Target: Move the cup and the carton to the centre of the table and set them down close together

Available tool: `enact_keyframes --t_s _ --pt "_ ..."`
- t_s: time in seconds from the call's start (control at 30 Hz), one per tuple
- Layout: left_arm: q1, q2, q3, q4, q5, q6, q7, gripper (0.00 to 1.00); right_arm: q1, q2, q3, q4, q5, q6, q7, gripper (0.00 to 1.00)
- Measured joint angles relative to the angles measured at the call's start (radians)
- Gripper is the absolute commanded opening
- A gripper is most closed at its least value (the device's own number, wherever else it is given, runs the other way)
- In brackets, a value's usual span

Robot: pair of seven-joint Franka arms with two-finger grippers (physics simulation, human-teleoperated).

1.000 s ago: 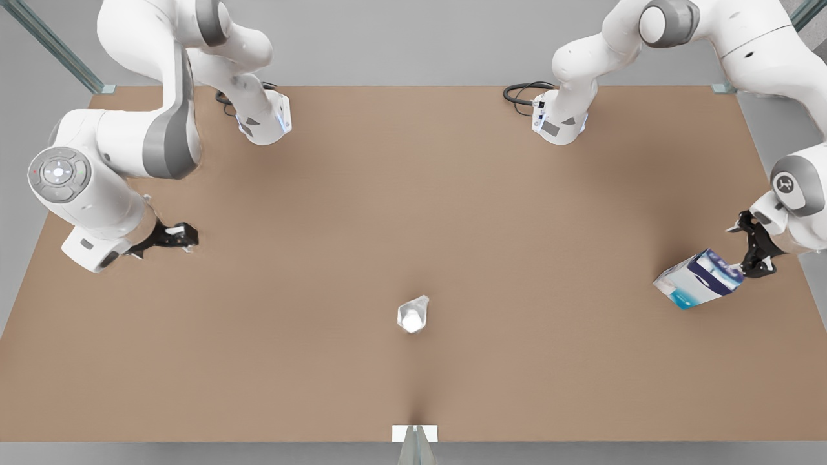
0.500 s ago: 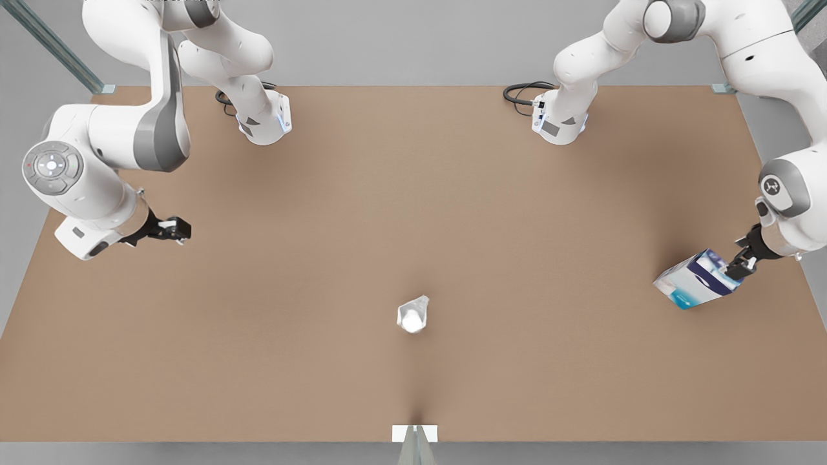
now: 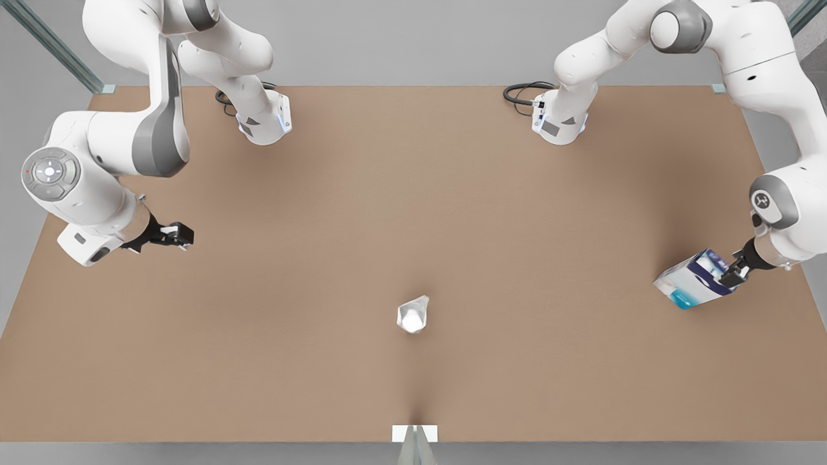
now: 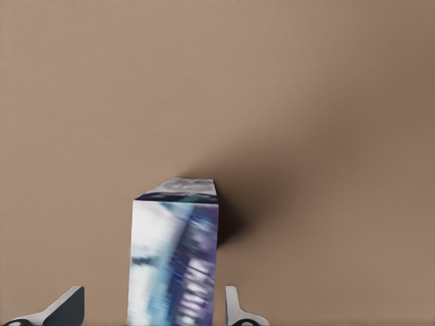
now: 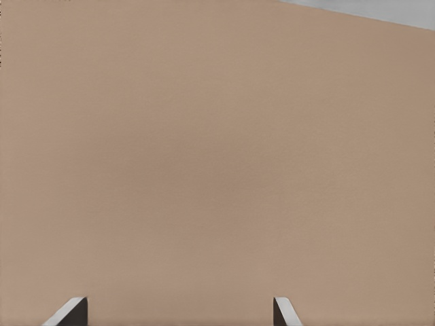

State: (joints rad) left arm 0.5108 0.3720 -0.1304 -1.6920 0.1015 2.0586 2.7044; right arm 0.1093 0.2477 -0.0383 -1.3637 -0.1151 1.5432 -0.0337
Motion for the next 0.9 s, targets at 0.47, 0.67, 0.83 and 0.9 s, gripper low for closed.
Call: enact_keyframes --t_s 0.47,0.67,0.83,0.9 --pt "0.01 0.04 0.001 -0.054 0.022 0.062 0.003 1.0 0.003 0.006 0.0 -0.001 0.0 0.01 0.0 1.0" --pt "0.011 0.059 0.0 -0.057 0.039 0.072 0.005 0.44 0.003 0.005 0.0 -0.002 0.004 0.011 0.0 1.0" --pt "0.008 0.061 0.0 -0.057 -0.039 0.078 0.009 0.44 0.003 0.005 0.0 -0.003 0.008 0.011 0.0 1.0" --pt "0.007 0.059 0.0 -0.057 -0.051 0.076 0.007 0.44 0.003 0.005 0.0 -0.003 0.006 0.011 0.0 1.0"
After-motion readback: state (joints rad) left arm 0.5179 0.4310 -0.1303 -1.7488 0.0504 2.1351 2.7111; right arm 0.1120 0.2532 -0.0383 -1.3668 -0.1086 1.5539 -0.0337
